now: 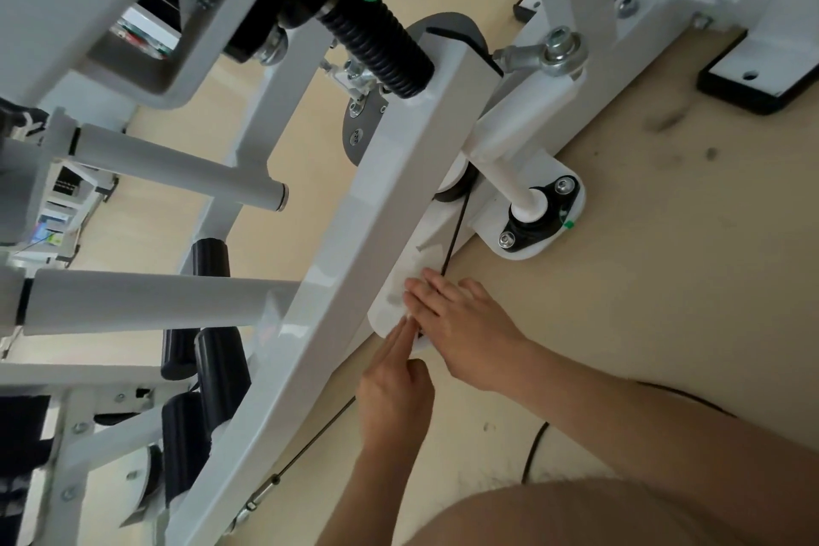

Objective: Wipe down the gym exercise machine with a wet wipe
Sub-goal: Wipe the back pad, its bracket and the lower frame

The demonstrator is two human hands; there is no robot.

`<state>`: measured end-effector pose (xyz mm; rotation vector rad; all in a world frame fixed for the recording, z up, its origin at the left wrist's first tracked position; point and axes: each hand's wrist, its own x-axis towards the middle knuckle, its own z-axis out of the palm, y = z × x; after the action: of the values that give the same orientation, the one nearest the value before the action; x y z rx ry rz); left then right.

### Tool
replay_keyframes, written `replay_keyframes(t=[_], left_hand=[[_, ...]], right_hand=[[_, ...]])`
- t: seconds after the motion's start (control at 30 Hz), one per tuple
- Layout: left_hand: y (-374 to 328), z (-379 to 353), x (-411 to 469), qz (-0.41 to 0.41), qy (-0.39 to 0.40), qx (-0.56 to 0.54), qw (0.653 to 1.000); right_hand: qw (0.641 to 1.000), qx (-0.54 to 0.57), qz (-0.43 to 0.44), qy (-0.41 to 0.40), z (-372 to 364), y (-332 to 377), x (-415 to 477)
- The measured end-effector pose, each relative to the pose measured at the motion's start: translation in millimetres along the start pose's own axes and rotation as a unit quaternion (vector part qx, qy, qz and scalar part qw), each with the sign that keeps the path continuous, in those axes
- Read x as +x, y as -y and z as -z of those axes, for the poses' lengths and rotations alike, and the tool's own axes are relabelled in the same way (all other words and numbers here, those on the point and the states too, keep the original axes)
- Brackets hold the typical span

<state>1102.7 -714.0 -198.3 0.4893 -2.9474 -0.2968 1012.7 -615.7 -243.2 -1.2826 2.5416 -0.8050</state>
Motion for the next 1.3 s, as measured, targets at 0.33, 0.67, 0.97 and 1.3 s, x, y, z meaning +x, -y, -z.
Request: replay_keyframes(t=[0.33, 0.67, 0.97, 1.3], left_hand=[[-1.2, -2.5, 38.1, -0.04, -0.002, 0.021, 0.999], [-13.2, 1.5, 53.6, -0.037, 0.034, 0.047, 0.998], [-41.6, -13.2, 103.8, 0.079, 0.063, 0.075, 0.992], [-85.2, -53.2, 85.4, -0.072, 0.031, -0.047, 0.996]], right_hand=[[0.993, 0.052, -0.02, -0.101, -32.5, -3.9, 13.0], [0.966, 0.125, -0.006, -0.224, -13.9, -26.7, 15.1], [0.902, 0.29, -0.17, -0.27, -15.6, -37.1, 3.8], [0.849, 0.229, -0.241, -0.411, 18.3, -98.3, -35.9]])
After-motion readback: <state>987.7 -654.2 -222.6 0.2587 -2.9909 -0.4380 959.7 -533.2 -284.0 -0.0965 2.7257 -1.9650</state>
